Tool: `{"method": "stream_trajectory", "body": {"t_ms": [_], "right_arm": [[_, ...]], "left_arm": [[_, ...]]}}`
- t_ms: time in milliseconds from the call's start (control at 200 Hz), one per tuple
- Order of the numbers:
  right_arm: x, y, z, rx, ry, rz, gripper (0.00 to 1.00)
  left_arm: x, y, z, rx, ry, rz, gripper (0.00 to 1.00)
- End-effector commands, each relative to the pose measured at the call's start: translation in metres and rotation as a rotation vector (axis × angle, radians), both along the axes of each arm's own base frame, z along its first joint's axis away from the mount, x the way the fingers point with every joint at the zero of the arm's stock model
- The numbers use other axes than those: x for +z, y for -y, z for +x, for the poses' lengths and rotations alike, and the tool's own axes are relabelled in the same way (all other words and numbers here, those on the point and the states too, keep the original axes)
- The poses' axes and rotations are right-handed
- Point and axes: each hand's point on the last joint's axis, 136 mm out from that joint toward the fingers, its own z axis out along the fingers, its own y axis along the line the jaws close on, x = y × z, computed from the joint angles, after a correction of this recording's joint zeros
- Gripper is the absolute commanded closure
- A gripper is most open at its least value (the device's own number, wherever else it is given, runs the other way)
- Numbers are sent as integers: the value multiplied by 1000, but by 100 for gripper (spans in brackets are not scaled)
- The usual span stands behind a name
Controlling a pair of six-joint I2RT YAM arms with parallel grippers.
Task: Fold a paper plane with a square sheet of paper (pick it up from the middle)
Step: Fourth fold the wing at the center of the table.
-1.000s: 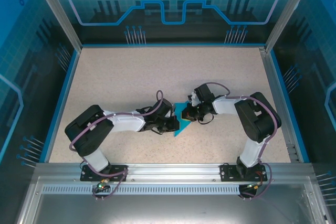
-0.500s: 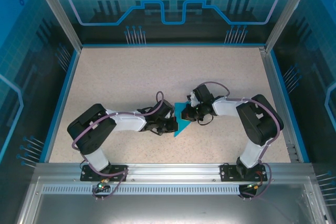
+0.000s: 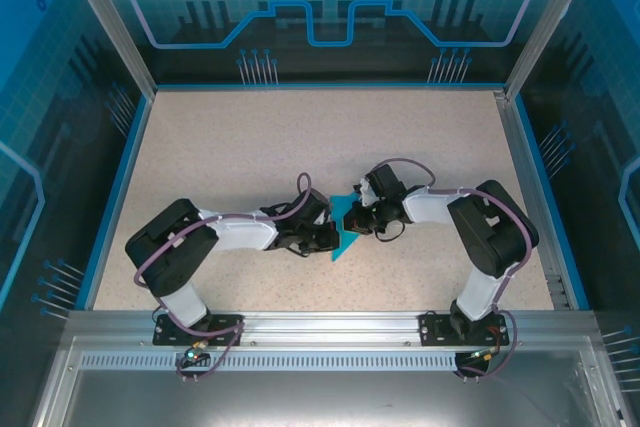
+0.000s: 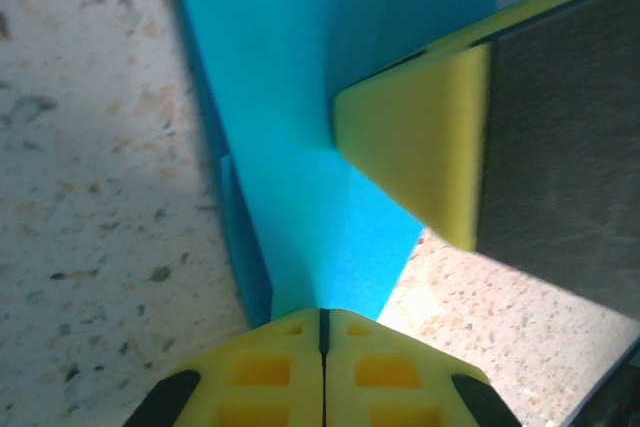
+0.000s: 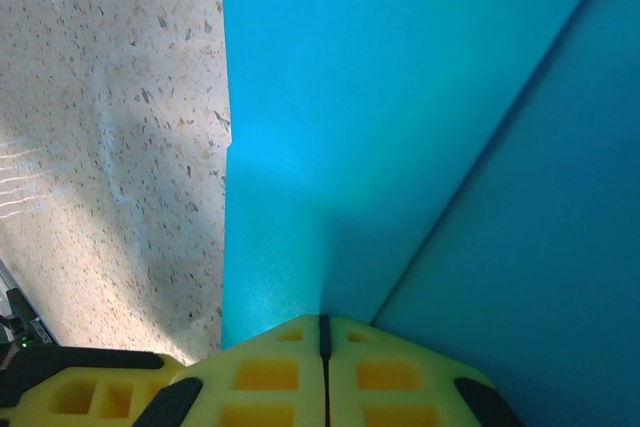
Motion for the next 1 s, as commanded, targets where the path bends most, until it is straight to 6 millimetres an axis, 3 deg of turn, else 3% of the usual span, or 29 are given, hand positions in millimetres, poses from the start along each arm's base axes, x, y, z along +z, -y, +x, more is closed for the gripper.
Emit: {"method": "stream_trajectory", "body": {"t_ms": [0,205,495,995], "right_arm": [[-21,11,-17,11,-61,-83,94],[-24,14,-18,4,-67,-97,94],[-28,20,-17,-10,-80,-132,94],[-52,33,-22,-60,-158,-225,95]], "left_arm": [[28,14,19,-25,85,-51,91],[5,11,25,-29,62,22,92],[-23,-4,-1,-35,-31,48,96],[-28,-22,-56,-118,-109,77,96]]}}
